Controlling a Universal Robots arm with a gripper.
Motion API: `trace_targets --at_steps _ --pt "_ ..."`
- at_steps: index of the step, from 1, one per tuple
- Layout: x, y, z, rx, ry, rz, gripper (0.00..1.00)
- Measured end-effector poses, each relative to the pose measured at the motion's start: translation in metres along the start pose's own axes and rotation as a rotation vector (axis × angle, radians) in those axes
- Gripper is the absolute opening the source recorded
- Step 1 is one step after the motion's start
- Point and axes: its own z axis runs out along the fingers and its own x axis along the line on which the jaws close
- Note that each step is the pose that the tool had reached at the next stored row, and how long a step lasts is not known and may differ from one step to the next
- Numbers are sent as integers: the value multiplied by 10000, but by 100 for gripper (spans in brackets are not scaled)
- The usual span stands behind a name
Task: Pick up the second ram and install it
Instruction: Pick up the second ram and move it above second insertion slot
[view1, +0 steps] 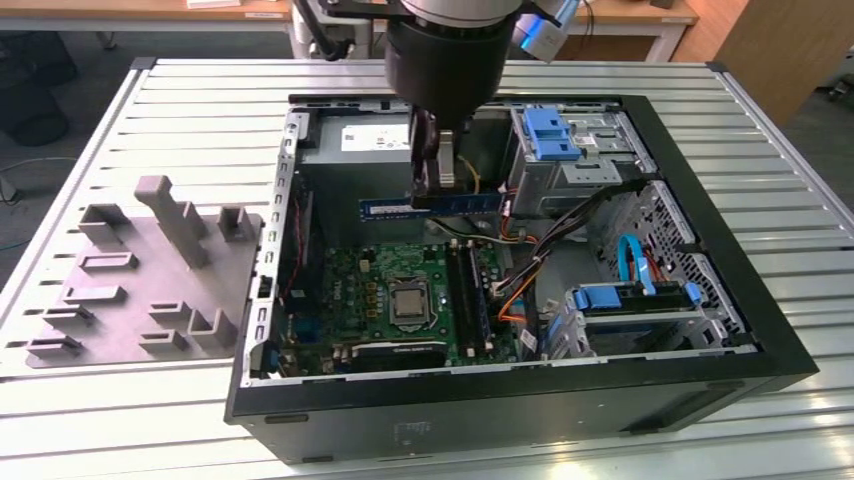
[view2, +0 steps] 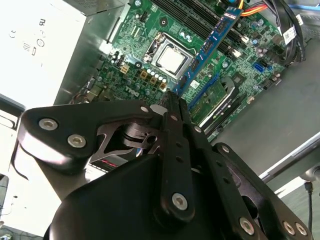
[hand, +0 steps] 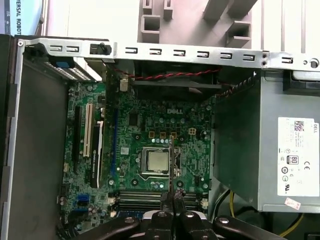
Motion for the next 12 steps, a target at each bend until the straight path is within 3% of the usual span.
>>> trace_targets --at_steps 12 --pt "21 -14 144 3 -16 83 13"
